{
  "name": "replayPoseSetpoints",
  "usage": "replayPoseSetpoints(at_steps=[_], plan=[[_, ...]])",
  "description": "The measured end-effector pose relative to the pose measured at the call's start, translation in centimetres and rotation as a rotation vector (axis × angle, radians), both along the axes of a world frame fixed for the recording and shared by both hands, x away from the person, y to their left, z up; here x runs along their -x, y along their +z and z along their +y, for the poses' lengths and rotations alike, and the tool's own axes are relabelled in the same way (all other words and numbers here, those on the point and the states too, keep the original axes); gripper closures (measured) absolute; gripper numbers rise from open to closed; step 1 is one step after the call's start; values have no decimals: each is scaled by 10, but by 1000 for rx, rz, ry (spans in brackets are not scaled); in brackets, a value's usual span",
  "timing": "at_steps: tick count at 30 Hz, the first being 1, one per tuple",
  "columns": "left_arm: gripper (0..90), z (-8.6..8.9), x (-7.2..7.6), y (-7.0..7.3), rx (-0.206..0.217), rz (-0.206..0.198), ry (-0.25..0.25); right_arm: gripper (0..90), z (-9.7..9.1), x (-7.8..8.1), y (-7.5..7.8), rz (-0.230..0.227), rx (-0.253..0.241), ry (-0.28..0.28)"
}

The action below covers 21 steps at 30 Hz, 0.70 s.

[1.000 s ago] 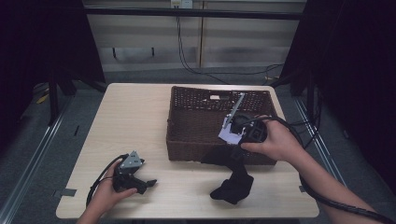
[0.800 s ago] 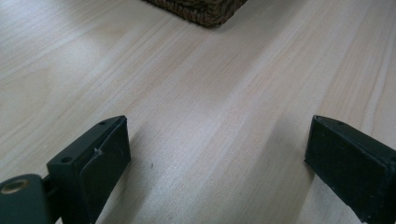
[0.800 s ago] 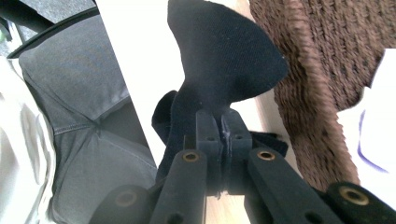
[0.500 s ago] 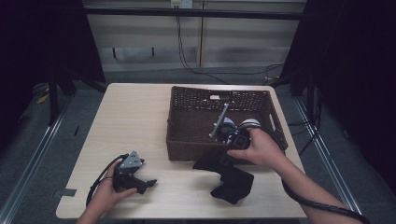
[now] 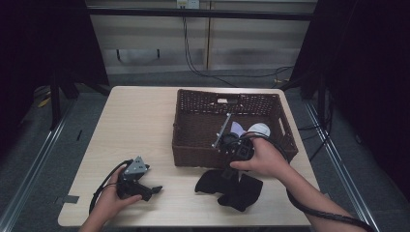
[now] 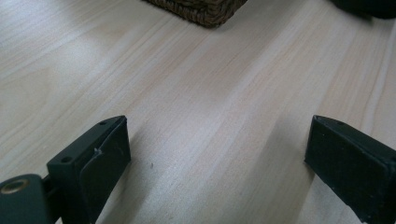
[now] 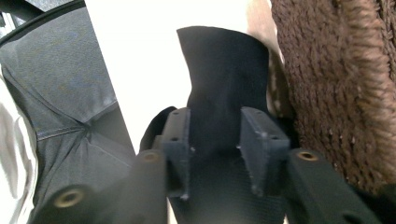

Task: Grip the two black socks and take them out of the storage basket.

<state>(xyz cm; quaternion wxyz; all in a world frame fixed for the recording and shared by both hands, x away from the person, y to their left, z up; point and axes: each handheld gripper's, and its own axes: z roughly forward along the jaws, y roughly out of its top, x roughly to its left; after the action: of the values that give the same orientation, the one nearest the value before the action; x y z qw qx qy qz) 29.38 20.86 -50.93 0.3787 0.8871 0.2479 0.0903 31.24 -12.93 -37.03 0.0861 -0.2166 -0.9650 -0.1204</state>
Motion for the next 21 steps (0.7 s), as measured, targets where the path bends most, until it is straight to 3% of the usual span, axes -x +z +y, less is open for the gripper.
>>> replayPoseSetpoints(at_steps=[2,11,14,21], plan=[[61,0,0,0,0,0,0,553,-2,1,1,-8,3,5],[61,0,0,0,3,3,2,294,-13,7,2,-64,-23,-25],[61,0,0,0,3,4,3,268,-18,10,2,-78,-26,-31],[61,0,0,0,2,4,1,170,-31,16,-3,-57,-32,-27]])
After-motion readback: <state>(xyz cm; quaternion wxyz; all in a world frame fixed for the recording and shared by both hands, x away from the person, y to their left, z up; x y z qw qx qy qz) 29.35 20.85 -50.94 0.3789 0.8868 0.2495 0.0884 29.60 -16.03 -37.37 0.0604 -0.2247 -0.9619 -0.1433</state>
